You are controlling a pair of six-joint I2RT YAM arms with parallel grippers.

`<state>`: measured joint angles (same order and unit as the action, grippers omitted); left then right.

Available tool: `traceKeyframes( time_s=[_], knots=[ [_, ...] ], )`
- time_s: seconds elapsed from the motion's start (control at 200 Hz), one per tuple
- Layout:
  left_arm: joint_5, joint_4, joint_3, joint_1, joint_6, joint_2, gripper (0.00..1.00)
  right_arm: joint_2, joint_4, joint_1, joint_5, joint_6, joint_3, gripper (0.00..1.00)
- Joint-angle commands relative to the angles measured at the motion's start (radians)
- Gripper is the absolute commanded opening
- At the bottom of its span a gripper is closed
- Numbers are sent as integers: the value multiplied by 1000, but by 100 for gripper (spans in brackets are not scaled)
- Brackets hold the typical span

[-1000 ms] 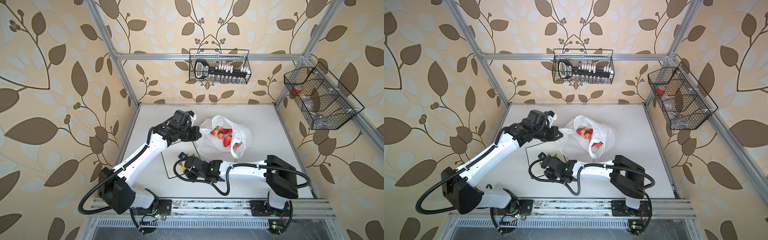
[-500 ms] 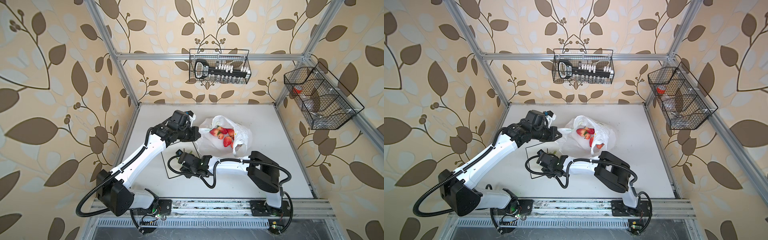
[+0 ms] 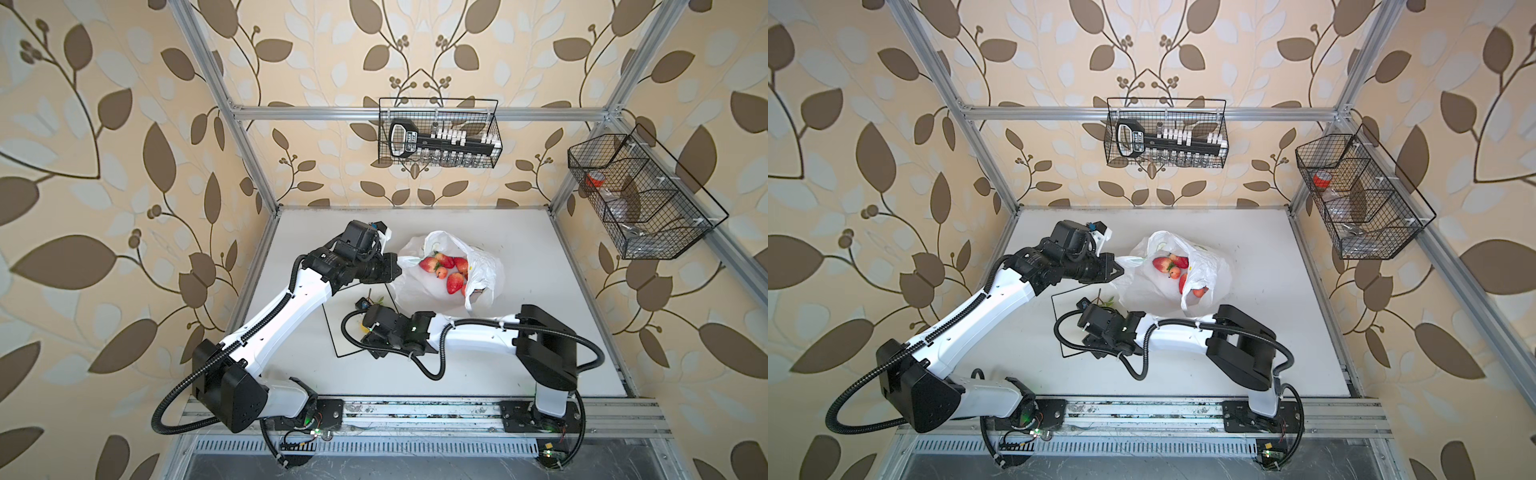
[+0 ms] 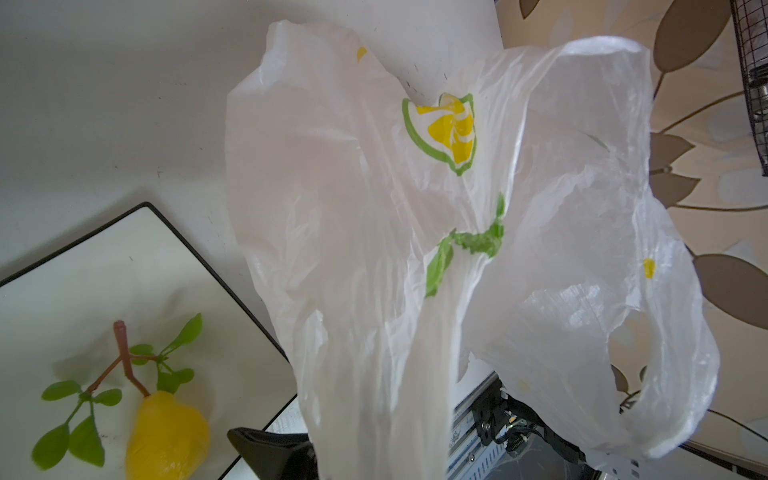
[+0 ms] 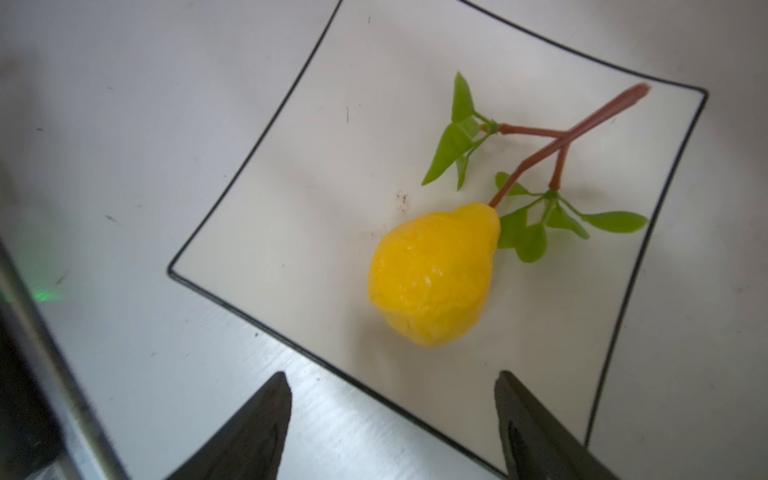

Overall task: Take the fake fruits out of the plastic bag
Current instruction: 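Move the right gripper back into the bag toward the red fruits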

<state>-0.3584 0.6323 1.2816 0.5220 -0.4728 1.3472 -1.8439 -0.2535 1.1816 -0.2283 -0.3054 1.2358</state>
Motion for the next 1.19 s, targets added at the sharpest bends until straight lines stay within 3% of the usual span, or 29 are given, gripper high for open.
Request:
traceKeyframes(
  time_s=[0.0, 0.215, 0.335, 0.48, 0.65, 0.73, 0.8, 1.04, 1.19],
  knots=[
    [10, -1, 36, -9, 26, -36, 0, 133, 71, 29, 29, 27, -94, 78],
    [0, -15, 34, -8, 21, -30, 0, 430, 219, 94, 112, 76, -359, 71],
    [-5, -21, 28, -8, 20, -30, 0, 594, 198, 105, 98, 68, -435, 68],
    [-7, -29, 22, -8, 14, -31, 0, 749, 110, 105, 30, 77, -439, 65],
    [-17, -30, 16, -9, 7, -34, 0, 859, -18, 103, -137, 108, -386, 54],
    [-23, -24, 11, -8, 3, -36, 0, 868, -92, 96, -303, 144, -347, 39],
    [-31, -20, 7, -8, 0, -38, 0, 860, -134, 63, -373, 211, -325, 36],
    [-35, -16, -9, -9, -3, -58, 0, 742, -187, -166, -355, 538, -249, 35],
    [-38, -21, -14, -8, -14, -69, 0, 605, -178, -252, -338, 665, -200, 35]
  ],
)
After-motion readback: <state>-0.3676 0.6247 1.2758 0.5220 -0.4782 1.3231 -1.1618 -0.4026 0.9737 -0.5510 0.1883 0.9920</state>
